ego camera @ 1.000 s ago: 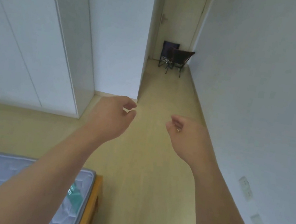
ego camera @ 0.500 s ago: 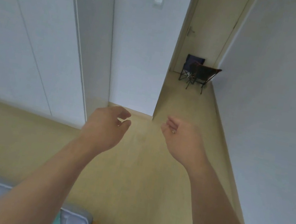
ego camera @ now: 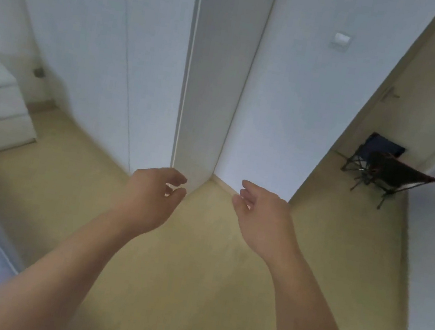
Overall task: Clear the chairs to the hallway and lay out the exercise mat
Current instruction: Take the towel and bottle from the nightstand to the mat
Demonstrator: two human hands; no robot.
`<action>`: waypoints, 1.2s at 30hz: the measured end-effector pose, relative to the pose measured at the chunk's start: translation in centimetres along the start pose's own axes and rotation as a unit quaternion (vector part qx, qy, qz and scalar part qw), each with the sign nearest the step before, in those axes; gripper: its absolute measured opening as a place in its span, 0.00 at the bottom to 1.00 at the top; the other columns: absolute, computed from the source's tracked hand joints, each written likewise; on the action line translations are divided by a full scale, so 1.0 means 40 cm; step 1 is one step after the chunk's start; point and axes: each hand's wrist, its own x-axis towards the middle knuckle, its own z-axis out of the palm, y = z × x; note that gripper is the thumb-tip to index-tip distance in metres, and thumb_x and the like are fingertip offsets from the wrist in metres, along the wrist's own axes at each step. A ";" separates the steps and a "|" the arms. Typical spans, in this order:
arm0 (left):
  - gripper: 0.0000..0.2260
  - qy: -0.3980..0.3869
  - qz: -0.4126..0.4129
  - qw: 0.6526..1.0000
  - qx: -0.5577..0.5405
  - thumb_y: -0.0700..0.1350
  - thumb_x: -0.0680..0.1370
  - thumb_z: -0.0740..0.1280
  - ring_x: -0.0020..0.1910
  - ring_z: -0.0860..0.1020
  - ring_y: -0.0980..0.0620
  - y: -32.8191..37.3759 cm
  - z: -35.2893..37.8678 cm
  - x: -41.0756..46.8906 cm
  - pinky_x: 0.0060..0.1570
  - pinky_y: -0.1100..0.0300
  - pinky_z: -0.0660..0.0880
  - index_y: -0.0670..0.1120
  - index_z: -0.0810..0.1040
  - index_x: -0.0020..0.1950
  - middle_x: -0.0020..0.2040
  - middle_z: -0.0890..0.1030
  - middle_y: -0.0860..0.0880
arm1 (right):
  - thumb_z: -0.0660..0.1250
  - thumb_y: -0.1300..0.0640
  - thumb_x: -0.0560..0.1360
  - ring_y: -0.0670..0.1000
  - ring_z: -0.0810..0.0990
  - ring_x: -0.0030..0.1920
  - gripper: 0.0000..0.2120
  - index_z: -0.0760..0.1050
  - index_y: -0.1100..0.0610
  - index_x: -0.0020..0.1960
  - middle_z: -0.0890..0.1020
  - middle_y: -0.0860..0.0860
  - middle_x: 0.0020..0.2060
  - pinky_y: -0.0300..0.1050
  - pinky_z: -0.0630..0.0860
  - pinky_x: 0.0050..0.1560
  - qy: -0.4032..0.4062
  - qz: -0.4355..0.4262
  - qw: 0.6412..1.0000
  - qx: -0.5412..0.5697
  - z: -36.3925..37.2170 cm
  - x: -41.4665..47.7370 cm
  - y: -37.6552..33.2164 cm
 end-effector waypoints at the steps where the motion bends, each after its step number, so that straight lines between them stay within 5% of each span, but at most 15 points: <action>1: 0.08 0.025 -0.026 0.999 0.001 0.50 0.80 0.68 0.50 0.82 0.60 -0.002 -0.004 0.036 0.50 0.62 0.76 0.56 0.82 0.59 0.54 0.84 0.59 | 0.64 0.48 0.81 0.46 0.80 0.63 0.17 0.76 0.51 0.68 0.81 0.46 0.64 0.40 0.73 0.57 -0.024 -0.019 1.000 0.002 0.000 0.072 0.001; 5: 0.09 0.070 -0.096 0.993 0.017 0.52 0.80 0.67 0.52 0.81 0.62 -0.028 -0.039 0.100 0.55 0.55 0.79 0.58 0.81 0.60 0.54 0.83 0.60 | 0.64 0.47 0.81 0.43 0.79 0.64 0.21 0.73 0.49 0.73 0.81 0.45 0.65 0.34 0.68 0.57 -0.071 -0.072 0.995 0.024 0.045 0.236 -0.033; 19: 0.09 0.251 -0.231 0.939 0.037 0.52 0.80 0.68 0.48 0.79 0.67 -0.455 -0.340 0.357 0.43 0.65 0.75 0.58 0.81 0.59 0.49 0.81 0.65 | 0.66 0.49 0.80 0.46 0.80 0.64 0.20 0.76 0.51 0.71 0.82 0.50 0.64 0.37 0.71 0.59 -0.237 -0.233 0.942 0.051 0.515 0.693 -0.463; 36: 0.10 0.277 -0.287 0.916 0.036 0.52 0.80 0.67 0.47 0.79 0.66 -1.020 -0.754 0.889 0.41 0.68 0.74 0.57 0.80 0.61 0.52 0.81 0.63 | 0.66 0.51 0.81 0.44 0.80 0.64 0.21 0.74 0.52 0.73 0.82 0.49 0.65 0.34 0.70 0.61 -0.303 -0.263 0.911 0.092 1.104 1.232 -0.978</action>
